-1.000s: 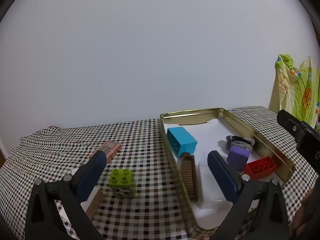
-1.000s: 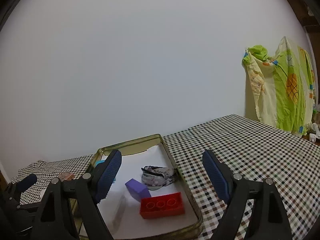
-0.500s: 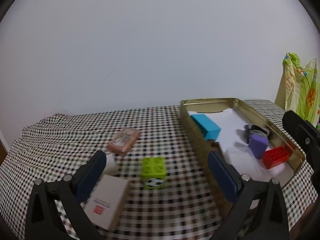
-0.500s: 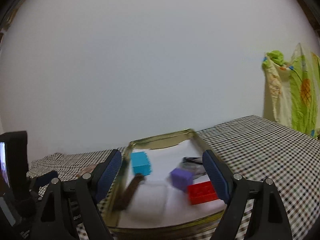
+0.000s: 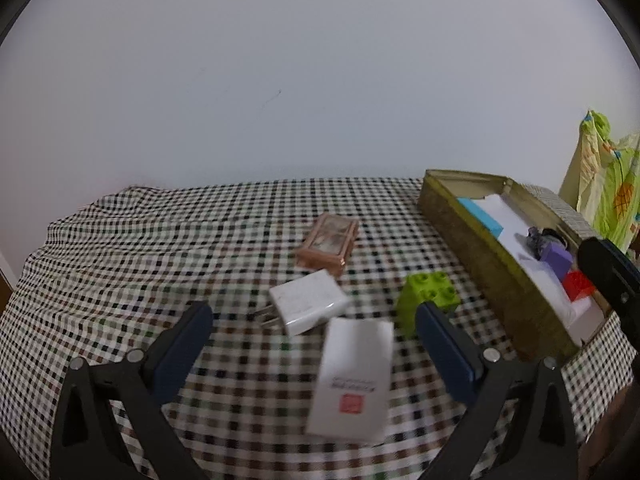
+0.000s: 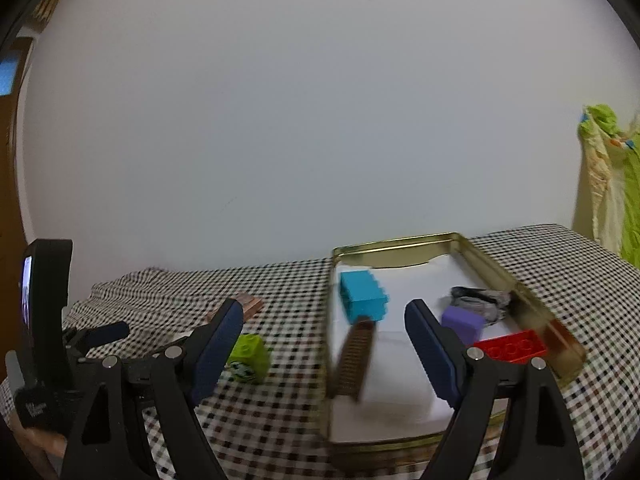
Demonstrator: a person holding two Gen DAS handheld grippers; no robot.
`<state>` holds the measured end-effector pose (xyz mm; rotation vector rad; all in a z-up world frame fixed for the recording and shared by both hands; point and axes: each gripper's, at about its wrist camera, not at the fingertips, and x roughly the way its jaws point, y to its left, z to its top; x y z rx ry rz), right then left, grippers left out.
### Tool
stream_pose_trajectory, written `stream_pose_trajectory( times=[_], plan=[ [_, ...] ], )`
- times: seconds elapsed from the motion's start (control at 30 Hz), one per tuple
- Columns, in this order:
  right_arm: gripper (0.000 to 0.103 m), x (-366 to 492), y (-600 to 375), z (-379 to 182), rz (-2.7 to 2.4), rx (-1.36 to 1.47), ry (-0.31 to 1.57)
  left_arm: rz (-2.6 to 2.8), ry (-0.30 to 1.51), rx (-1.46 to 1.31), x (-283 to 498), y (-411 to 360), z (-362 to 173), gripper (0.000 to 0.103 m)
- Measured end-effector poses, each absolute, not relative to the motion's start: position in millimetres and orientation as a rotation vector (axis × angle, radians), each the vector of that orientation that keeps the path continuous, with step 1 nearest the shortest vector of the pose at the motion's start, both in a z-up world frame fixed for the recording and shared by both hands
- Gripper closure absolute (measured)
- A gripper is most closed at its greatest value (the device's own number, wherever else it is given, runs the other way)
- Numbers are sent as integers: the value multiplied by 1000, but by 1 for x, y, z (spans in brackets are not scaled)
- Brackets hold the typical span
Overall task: Organize rigid objects
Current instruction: 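Grasp the white box with red seal with the left tool while the right tool grasps the green Lego brick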
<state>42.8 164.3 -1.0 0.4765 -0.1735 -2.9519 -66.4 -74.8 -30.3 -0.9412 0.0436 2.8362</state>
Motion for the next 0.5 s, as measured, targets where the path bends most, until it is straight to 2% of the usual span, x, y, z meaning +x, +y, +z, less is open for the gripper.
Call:
stream_pose_trajectory(
  times=[0.33,0.47,0.5],
  plan=[
    [18,26,143,-7,-2911,592,-130,2750,143,-1101,-76,-67,-46,1],
    [18,25,133,-7,-2881,587,-104,2723,91,-1163,-83,-71,-52,7],
    [18,24,129,-7,-2872,586,-93,2721,93,-1174,-83,-70,-53,14]
  ],
)
